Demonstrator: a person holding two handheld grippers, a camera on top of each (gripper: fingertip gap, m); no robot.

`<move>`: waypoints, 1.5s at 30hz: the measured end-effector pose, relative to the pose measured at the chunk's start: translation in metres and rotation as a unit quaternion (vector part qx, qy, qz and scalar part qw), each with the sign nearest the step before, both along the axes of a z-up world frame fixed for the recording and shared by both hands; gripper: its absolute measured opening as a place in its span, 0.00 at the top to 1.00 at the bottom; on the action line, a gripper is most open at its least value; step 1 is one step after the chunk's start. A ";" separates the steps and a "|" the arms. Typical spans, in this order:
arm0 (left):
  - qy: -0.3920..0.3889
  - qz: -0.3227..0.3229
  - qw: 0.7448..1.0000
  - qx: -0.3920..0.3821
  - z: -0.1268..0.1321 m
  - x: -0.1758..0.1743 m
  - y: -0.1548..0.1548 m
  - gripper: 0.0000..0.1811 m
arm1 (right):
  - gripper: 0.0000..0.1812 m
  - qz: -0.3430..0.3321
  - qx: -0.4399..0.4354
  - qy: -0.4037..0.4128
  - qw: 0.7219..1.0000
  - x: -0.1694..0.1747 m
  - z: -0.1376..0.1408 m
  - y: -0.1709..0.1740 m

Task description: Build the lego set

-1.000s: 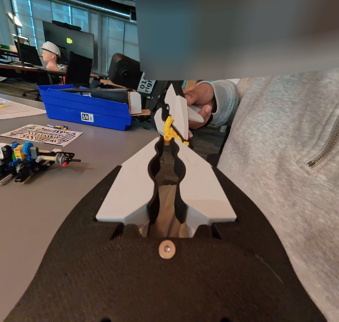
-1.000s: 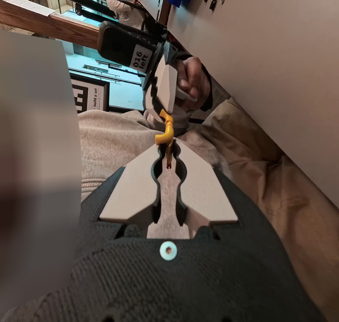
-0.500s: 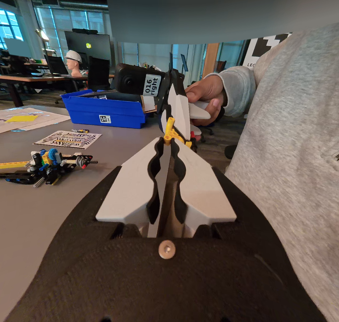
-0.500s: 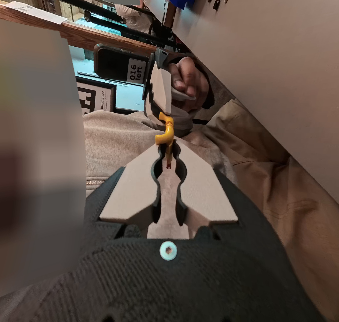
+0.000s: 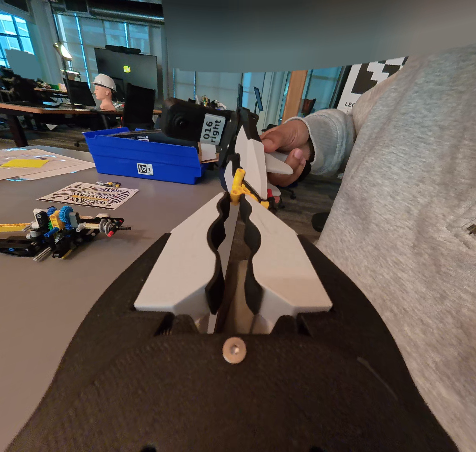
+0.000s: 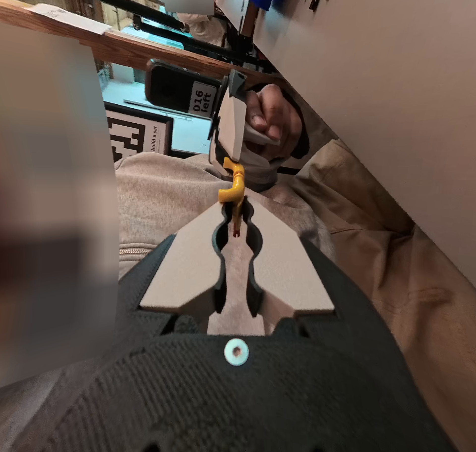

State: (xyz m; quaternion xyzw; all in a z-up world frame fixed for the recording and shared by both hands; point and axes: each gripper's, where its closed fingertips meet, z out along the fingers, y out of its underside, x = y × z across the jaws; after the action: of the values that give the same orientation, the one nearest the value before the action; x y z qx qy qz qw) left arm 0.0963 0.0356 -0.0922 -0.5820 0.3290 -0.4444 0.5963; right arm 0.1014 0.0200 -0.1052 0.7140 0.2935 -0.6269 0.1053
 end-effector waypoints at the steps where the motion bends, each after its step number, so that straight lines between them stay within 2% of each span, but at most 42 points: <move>1: -0.005 0.002 1.000 -0.002 0.000 -0.001 0.001 0.97 | 0.97 -0.006 -0.011 0.008 1.000 -0.001 0.001 0.001; 5: -0.025 0.008 1.000 -0.006 0.002 0.000 0.002 0.97 | 0.97 -0.026 -0.056 0.040 0.997 -0.002 0.003 0.001; 10: -0.051 0.005 0.998 -0.022 0.002 0.000 0.003 0.97 | 0.97 -0.042 -0.069 0.063 0.995 -0.003 0.002 0.001; 16: -0.070 0.013 0.997 -0.041 0.001 -0.001 0.009 0.96 | 0.97 -0.066 -0.061 0.084 0.992 -0.006 0.000 0.007; 20: -0.101 0.019 0.992 -0.078 0.003 -0.005 0.016 0.91 | 0.97 -0.090 -0.038 0.087 0.991 -0.006 -0.006 0.017; 21: -0.101 0.022 0.991 -0.088 0.001 -0.006 0.018 0.92 | 0.97 -0.097 -0.035 0.089 0.991 -0.005 -0.007 0.020; 22: -0.100 0.022 0.989 -0.102 -0.001 -0.007 0.019 1.00 | 0.97 -0.102 -0.032 0.090 0.990 -0.005 -0.008 0.022; 24: -0.084 0.035 0.988 -0.128 -0.011 -0.006 0.027 1.00 | 0.97 -0.113 -0.006 0.074 0.991 -0.006 -0.020 0.026; 27: -0.078 0.116 0.981 -0.136 -0.017 -0.028 0.049 1.00 | 0.97 -0.143 0.051 0.028 0.988 -0.001 -0.046 0.043; 31: -0.020 0.165 0.977 -0.135 -0.026 -0.051 0.060 0.96 | 0.97 -0.209 0.117 -0.002 0.971 0.028 -0.053 0.077; 35: -0.014 0.177 0.975 -0.131 -0.027 -0.058 0.063 0.95 | 0.97 -0.246 0.162 -0.023 0.956 0.056 -0.052 0.090; 39: -0.011 0.184 0.968 -0.172 -0.040 -0.057 0.070 0.92 | 0.97 -0.264 0.154 -0.002 0.952 0.062 -0.048 0.089; 42: 0.027 0.182 0.963 -0.197 -0.054 -0.048 0.077 0.89 | 0.97 -0.281 0.146 0.016 0.948 0.064 -0.050 0.093; 45: 0.098 0.201 0.950 -0.220 -0.075 -0.042 0.091 0.89 | 0.97 -0.293 0.143 0.030 0.945 0.066 -0.051 0.096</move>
State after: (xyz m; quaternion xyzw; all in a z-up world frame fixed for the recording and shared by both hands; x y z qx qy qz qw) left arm 0.0543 0.1265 -0.1674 -0.7933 0.1561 -0.3171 0.4957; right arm 0.1672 0.1164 -0.1565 0.7569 0.1611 -0.6027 -0.1948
